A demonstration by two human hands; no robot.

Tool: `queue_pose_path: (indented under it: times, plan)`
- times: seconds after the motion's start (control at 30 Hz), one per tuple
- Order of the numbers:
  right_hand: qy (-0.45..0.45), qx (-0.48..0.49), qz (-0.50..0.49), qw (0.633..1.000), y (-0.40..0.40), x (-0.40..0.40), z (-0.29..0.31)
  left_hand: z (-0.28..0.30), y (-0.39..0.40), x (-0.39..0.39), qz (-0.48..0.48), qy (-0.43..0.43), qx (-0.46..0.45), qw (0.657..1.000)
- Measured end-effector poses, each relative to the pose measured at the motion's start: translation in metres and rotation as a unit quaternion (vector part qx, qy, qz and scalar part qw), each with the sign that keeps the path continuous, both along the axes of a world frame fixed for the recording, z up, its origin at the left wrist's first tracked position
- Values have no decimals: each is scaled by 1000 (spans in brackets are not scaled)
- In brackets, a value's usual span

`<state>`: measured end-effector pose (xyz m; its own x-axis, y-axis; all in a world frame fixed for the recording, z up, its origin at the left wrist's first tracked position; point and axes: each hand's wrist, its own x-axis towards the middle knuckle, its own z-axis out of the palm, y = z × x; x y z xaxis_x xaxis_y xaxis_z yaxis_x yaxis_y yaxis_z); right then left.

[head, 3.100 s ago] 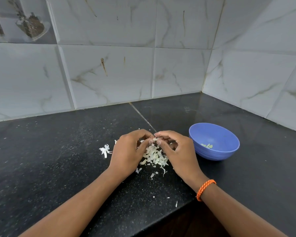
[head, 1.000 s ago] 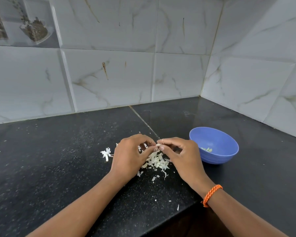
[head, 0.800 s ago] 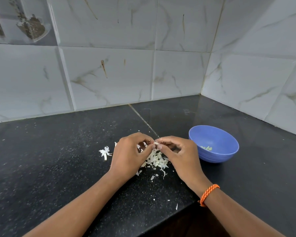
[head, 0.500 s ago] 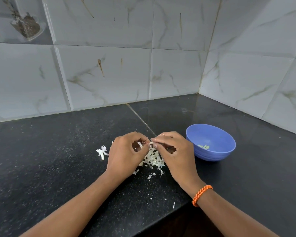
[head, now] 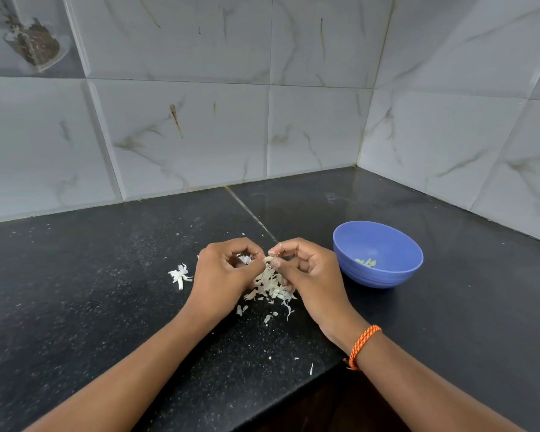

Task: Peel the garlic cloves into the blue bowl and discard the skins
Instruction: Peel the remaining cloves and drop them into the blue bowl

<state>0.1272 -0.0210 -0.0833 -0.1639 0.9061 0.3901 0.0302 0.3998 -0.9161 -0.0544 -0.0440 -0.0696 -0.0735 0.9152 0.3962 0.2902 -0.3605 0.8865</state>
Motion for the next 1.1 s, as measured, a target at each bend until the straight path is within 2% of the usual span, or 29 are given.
queue_pose_path:
  times: [0.17, 0.3, 0.53, 0.7, 0.87, 1.1]
  plan:
    - [95, -92, 73, 989, 1, 4, 1, 0, 0, 2, -31, -54, -22, 998]
    - [122, -135, 116, 976, 4, 8, 2, 0, -1, 4, -49, -86, -34, 994]
    - [43, -33, 35, 998, -1, 1, 1, -1, -2, 5, -54, -90, -35, 994]
    - [-11, 33, -32, 999, -4, 1, 0, -1, -2, 6, -35, -50, -33, 998]
    - [-14, 54, -77, 995, -5, 2, 1, -1, -1, 5, 2, 11, -4, 1000]
    - [-50, 84, -99, 990, -8, 0, 0, -3, 1, 3, -4, 32, 0, 999]
